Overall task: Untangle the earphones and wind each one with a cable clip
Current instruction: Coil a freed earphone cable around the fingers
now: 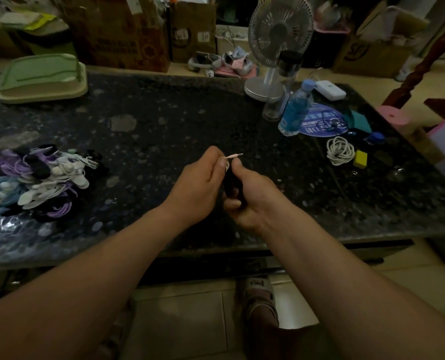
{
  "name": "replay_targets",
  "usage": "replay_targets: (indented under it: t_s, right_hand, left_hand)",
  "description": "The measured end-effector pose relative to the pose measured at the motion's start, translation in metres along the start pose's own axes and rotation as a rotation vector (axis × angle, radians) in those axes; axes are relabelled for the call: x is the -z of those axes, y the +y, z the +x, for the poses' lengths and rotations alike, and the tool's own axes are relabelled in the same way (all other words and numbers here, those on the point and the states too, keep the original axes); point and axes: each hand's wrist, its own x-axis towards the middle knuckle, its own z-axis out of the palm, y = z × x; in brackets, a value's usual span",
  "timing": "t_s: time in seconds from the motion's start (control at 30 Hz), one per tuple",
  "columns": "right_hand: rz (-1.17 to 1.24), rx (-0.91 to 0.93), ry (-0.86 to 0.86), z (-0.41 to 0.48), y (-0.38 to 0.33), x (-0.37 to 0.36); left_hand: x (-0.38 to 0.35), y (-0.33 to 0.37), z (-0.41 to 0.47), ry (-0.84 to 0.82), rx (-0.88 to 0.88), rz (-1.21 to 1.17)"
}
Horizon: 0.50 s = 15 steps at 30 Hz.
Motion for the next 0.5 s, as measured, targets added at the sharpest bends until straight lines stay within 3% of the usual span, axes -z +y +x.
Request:
replay_targets:
  t_s: [0.17,0.4,0.5]
  right_hand:
    - [-0.11,0.11,0.246,0.002,-0.001,-0.006]
    - [-0.225,0.152,0.048,-0.003,-0.007,0.0]
    - [-0.237,0.159,0.072,-0.001,-0.012,0.001]
  left_hand:
    - [-0.008,0.015,-0.006,-0.029,-0.039,-0.07]
    - [-0.001,0.016,-0.007,-0.037,0.017,-0.18]
    - [0.002,0.019,-0.009,-0.038,0.028,-0.158]
